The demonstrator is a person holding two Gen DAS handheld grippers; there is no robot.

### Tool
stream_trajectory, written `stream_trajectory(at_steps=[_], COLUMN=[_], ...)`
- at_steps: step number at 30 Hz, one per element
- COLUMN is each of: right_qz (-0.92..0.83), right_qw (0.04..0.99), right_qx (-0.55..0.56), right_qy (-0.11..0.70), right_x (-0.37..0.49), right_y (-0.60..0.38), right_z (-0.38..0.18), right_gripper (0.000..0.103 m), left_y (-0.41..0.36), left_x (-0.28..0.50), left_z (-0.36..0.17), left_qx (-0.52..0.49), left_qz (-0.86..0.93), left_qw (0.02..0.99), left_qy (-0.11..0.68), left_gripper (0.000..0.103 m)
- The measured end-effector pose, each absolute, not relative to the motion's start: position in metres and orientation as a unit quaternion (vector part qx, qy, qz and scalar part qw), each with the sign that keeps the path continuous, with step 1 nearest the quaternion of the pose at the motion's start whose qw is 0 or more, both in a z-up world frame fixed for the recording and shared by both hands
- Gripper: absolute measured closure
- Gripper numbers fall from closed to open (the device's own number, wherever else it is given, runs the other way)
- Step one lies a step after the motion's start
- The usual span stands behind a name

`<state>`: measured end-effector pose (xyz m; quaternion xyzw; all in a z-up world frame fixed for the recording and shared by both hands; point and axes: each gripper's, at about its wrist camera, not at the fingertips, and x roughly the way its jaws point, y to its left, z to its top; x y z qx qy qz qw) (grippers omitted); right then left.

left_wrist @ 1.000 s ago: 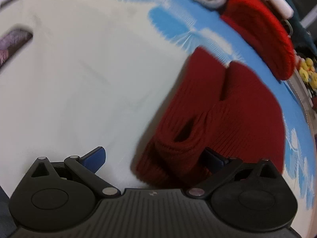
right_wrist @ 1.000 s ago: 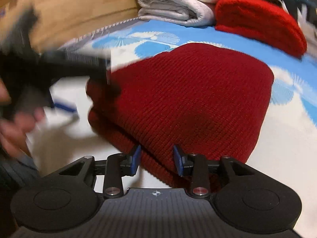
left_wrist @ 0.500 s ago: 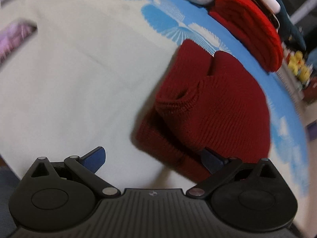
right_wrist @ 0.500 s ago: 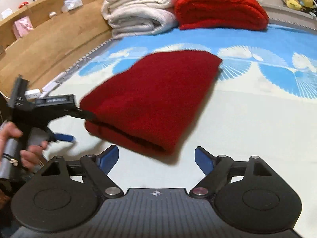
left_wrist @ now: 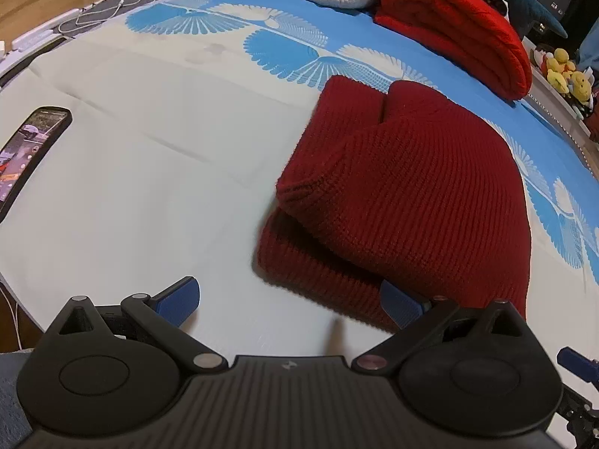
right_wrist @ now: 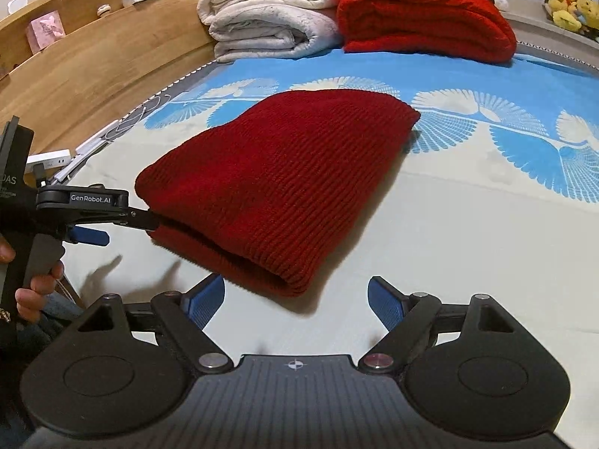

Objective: Fold small clothes

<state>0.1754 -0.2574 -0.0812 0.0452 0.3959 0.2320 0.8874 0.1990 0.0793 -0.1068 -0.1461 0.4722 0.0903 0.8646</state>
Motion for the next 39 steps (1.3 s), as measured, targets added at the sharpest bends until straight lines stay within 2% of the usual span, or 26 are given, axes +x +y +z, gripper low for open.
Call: stream_trajectory(at_steps=[8, 11, 16, 21, 29, 32, 34, 35, 36, 38, 39], right_qz=[0.208, 0.208, 0.183, 0.178, 0.173, 0.182, 0.197, 0.206, 0.216, 0.229, 0.231], right_qw=[0.886, 0.882, 0.858, 0.843, 0.803, 0.794, 0.792, 0.802, 0.819, 0.843, 0.850], right_qx=[0.060, 0.100, 0.217, 0.254, 0.293, 0.292, 0.277, 0.250, 0.211, 0.160, 0.148], right_qy=[0.409, 0.411, 0.427, 0.439, 0.490, 0.501, 0.508, 0.501, 0.488, 0.460, 0.450], right_x=[0.185, 0.202, 0.265, 0.351, 0.470, 0.495, 0.503, 0.503, 0.500, 0.491, 0.488], right_y=[-0.264, -0.275, -0.303, -0.305, -0.288, -0.280, -0.272, -0.264, -0.254, -0.243, -0.242], right_z=[-0.088, -0.086, -0.086, -0.092, -0.136, -0.150, -0.156, -0.154, -0.147, -0.132, -0.124], right_gripper=[0.018, 0.018, 0.018, 0.015, 0.013, 0.012, 0.027, 0.046, 0.058, 0.067, 0.070], left_y=[0.079, 0.082, 0.087, 0.089, 0.126, 0.130, 0.128, 0.125, 0.122, 0.116, 0.113], left_x=[0.214, 0.223, 0.231, 0.232, 0.219, 0.217, 0.221, 0.227, 0.233, 0.246, 0.253], left_z=[-0.121, -0.129, -0.140, -0.140, -0.135, -0.131, -0.130, -0.130, -0.129, -0.126, -0.125], left_qx=[-0.141, -0.150, -0.185, -0.202, -0.365, -0.388, -0.392, -0.386, -0.367, -0.326, -0.312], left_qz=[0.116, 0.129, 0.138, 0.141, 0.089, 0.075, 0.078, 0.084, 0.107, 0.132, 0.135], left_qw=[0.850, 0.838, 0.824, 0.825, 0.792, 0.792, 0.791, 0.790, 0.791, 0.802, 0.805], left_qy=[0.495, 0.508, 0.518, 0.509, 0.481, 0.466, 0.463, 0.468, 0.478, 0.484, 0.487], left_gripper=[0.000, 0.000, 0.000, 0.000, 0.001, 0.002, 0.014, 0.037, 0.054, 0.068, 0.071])
